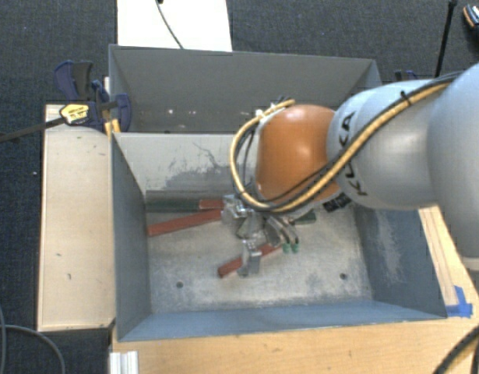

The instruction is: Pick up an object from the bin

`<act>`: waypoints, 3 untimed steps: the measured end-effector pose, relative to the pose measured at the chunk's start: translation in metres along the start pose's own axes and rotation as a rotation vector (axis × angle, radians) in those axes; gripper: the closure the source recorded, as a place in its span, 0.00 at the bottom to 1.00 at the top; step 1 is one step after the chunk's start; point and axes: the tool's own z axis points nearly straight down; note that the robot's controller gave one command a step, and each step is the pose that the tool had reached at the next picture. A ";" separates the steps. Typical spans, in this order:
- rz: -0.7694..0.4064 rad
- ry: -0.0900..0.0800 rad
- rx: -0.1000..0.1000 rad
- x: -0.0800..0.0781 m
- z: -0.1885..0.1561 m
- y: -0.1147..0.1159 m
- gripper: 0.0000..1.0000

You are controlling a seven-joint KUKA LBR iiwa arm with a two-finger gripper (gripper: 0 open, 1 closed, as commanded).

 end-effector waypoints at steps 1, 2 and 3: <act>-0.007 0.002 0.003 0.005 -0.003 -0.033 0.00; -0.073 0.002 0.001 -0.001 0.007 -0.046 0.00; -0.087 -0.001 0.001 -0.009 0.047 -0.064 0.00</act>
Offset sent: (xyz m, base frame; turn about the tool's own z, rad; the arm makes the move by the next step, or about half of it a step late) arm 0.0097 -0.0507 -0.0118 -0.0832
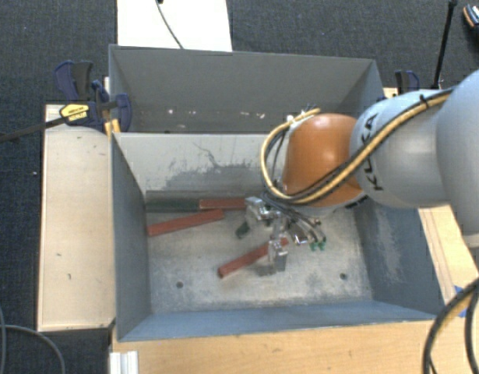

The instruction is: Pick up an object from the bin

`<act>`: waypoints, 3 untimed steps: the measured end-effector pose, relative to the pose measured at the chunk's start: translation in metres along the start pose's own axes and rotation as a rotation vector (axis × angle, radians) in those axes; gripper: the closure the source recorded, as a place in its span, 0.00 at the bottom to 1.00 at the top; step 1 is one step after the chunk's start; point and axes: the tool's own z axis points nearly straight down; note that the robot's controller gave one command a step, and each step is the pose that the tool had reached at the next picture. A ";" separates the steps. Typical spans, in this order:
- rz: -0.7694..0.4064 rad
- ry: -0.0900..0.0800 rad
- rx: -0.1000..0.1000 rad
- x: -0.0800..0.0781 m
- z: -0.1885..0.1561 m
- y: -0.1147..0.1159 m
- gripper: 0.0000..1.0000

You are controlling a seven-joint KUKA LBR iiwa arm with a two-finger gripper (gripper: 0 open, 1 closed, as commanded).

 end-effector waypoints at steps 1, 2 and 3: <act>0.014 -0.021 0.001 -0.007 0.018 -0.005 1.00; 0.017 -0.022 0.001 -0.007 0.017 -0.005 1.00; 0.018 -0.018 0.001 -0.007 0.011 -0.005 1.00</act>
Offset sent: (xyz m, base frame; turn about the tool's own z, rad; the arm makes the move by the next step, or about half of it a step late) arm 0.0000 0.0000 0.0000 0.0000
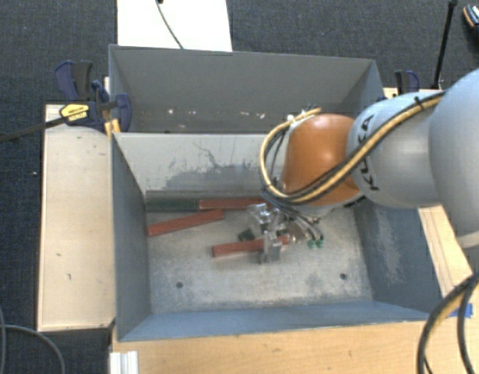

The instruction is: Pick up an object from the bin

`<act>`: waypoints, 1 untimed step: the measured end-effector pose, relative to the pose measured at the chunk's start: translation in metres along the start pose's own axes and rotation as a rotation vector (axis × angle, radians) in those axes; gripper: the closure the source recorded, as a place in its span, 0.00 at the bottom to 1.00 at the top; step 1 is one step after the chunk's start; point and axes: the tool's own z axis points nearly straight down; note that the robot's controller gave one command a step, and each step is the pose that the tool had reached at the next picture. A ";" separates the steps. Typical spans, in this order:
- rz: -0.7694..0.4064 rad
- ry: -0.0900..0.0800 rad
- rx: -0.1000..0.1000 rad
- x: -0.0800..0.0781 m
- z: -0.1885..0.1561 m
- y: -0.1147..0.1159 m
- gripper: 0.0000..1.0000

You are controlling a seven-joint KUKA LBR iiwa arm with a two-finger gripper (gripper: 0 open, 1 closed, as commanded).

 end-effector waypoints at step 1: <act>0.001 0.013 0.000 0.003 -0.018 0.000 1.00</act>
Offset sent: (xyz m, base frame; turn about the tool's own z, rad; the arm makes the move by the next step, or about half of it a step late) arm 0.0000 0.0000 0.0158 0.0000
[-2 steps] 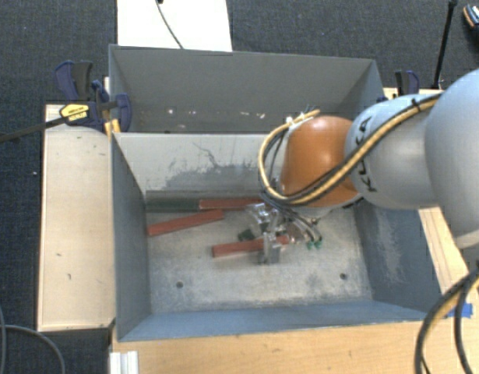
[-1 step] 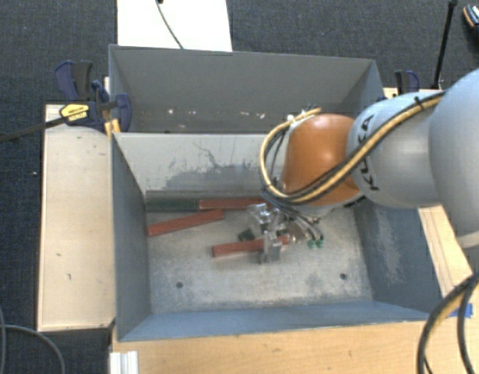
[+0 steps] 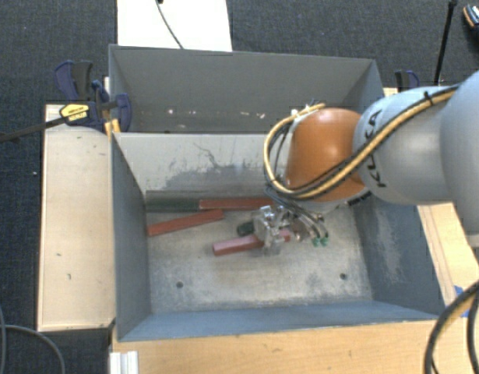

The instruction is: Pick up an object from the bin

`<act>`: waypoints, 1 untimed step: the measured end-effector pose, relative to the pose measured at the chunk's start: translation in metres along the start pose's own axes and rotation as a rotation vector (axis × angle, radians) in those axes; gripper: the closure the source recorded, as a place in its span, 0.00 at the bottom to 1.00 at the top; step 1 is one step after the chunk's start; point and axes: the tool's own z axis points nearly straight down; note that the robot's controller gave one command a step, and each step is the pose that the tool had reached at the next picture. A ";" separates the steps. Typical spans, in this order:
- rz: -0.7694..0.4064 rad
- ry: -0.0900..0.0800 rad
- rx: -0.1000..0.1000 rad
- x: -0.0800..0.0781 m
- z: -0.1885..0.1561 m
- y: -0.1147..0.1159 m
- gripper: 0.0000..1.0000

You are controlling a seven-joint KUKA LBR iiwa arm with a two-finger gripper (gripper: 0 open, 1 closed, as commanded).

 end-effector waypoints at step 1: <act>0.002 0.003 0.000 0.001 -0.014 0.000 1.00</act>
Offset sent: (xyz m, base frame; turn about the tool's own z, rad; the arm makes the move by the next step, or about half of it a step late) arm -0.0001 0.0000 0.0058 0.0000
